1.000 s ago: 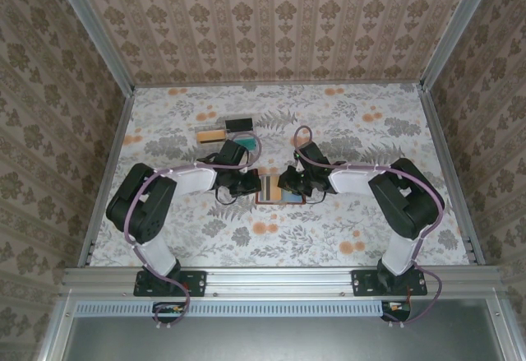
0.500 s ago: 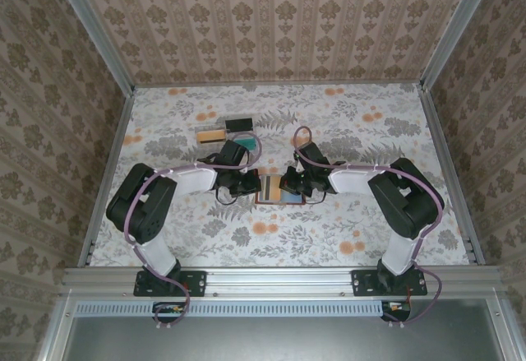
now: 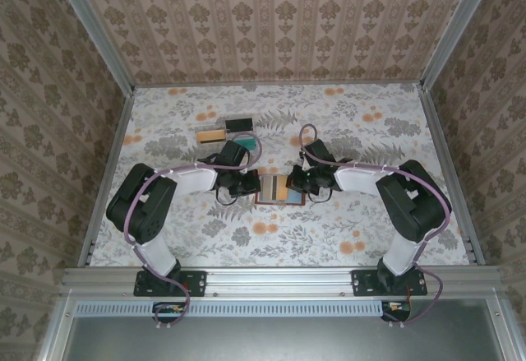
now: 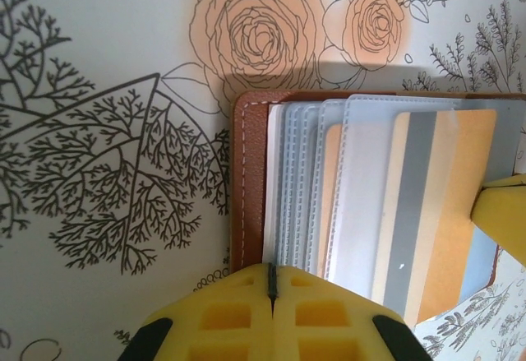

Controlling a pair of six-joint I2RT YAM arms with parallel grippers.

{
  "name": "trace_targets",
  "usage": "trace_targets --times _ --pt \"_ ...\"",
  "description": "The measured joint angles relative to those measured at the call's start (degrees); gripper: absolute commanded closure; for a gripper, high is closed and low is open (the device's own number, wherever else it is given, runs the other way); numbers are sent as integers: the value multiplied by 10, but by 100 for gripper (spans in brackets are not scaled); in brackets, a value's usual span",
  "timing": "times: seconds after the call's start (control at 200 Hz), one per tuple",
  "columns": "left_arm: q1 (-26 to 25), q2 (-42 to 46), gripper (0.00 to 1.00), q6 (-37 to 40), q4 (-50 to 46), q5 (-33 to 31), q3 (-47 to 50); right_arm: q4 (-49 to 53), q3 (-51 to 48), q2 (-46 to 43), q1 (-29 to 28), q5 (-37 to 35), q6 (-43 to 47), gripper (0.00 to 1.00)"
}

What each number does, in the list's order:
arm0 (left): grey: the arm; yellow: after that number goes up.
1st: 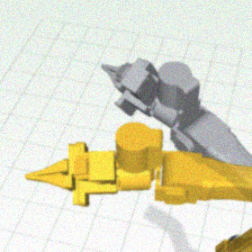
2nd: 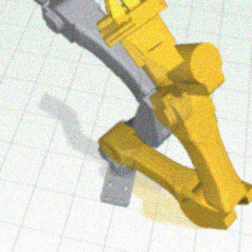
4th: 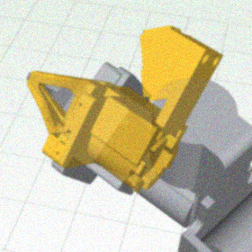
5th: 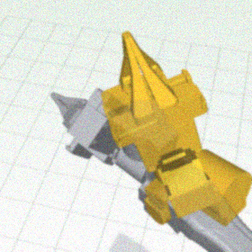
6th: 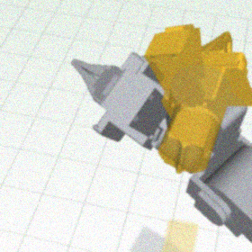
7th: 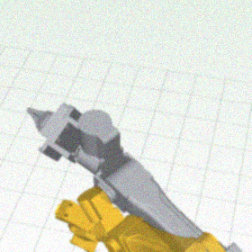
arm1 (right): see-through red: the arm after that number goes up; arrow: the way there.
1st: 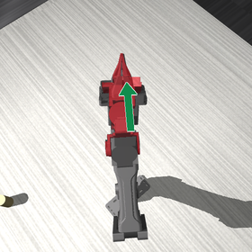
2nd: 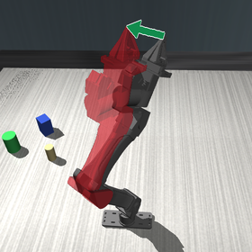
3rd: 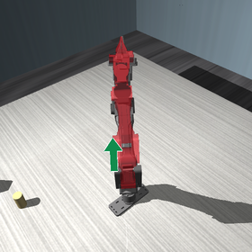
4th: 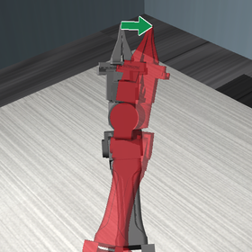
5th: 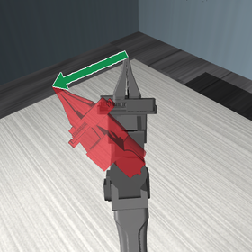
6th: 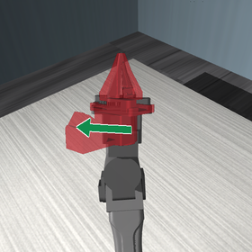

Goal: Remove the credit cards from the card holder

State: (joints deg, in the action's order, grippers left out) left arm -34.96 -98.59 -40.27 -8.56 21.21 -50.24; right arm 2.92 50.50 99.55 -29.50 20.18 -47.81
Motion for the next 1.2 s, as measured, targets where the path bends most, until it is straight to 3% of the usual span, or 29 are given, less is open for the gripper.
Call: trace_targets --times 0.35,0.65,0.915,1.09,1.2 --pt "-13 46 100 0 -26 -8 -2 -19 -10 0 0 24 2 87" --pt "-30 5 100 0 -12 11 -13 -43 -15 5 0 36 -3 77" --pt "-29 -1 100 0 -7 17 -13 -72 -15 20 0 52 -8 78" --pt "-29 -1 100 0 -7 17 -13 -79 -15 25 0 58 -11 91" --pt "-29 -1 100 0 -7 17 -13 -88 -15 25 0 62 -9 93"
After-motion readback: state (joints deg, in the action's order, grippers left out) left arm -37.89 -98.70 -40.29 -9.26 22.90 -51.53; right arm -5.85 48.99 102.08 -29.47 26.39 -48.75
